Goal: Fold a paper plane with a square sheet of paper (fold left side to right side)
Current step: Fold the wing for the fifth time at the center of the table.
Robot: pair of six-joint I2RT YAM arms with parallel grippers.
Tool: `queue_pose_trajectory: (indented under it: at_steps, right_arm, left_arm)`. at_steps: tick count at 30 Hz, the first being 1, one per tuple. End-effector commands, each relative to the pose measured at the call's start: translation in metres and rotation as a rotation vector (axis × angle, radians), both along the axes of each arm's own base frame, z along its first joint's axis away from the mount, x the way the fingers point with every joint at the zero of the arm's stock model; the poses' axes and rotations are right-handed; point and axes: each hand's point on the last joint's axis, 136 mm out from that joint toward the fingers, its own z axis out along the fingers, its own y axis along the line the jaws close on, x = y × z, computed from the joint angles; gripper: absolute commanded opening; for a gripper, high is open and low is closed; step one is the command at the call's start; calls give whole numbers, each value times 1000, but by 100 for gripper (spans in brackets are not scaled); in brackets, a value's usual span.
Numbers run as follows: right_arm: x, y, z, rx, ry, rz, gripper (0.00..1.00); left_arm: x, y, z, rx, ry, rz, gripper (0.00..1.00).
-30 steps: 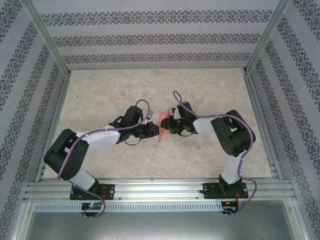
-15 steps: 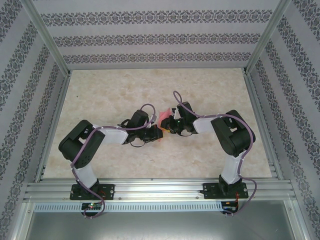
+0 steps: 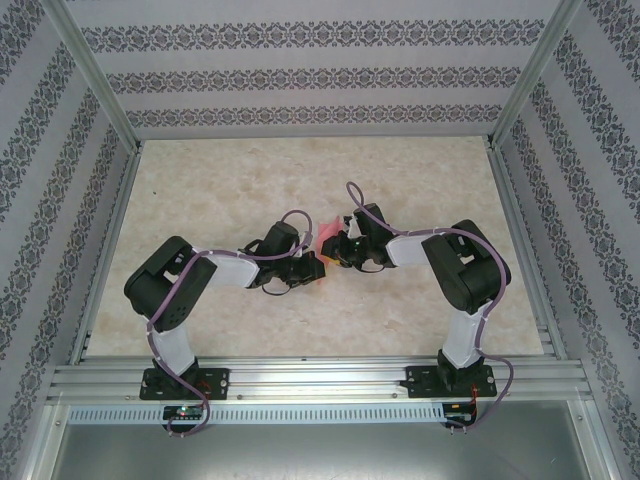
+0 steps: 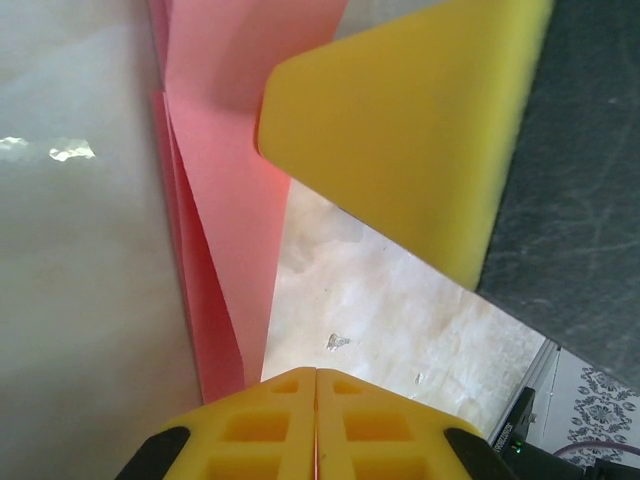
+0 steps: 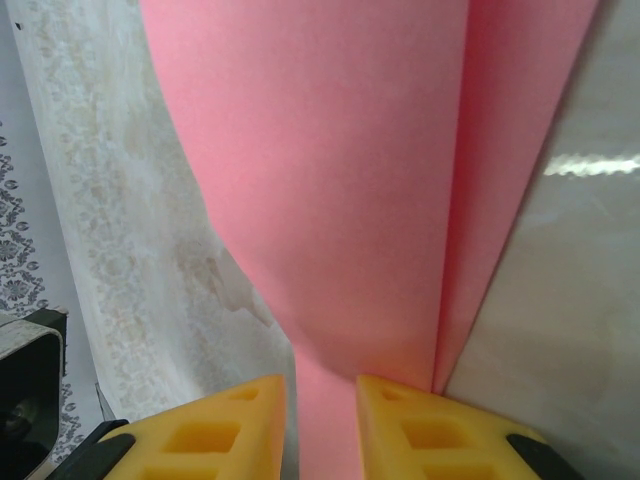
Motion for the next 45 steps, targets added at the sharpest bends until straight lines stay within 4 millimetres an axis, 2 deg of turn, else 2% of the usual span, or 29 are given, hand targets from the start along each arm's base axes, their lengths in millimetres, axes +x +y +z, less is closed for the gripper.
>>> queue_pose_trajectory:
  at_steps: [1, 14, 26, 29, 33, 36, 41, 45]
  right_arm:
    - [-29, -28, -52, -158, 151, -29, 27]
    - [-28, -30, -51, -163, 145, -33, 27]
    - [-17, -27, -35, -137, 103, -38, 27]
    - [-11, -24, -23, -110, 74, -35, 26]
    - [2, -27, 6, -85, -3, -42, 26]
    - [5, -25, 22, -69, -39, -41, 24]
    - [-4, -7, 30, -29, -42, -18, 18]
    - [-7, 1, 28, -26, -33, -9, 16]
  left_arm:
    - [0, -2, -5, -4, -3, 7, 9]
    - [-6, 3, -20, 30, 45, 14, 9]
    - [-22, 14, -44, 112, 165, 13, 5]
    - [-25, 18, -50, 133, 191, 17, 3]
    - [-27, 19, -54, 142, 207, 21, 2]
    - [-27, 19, -56, 146, 214, 21, 2]
    - [-27, 19, -57, 147, 214, 21, 1]
    - [-26, 20, -55, 148, 211, 22, 1]
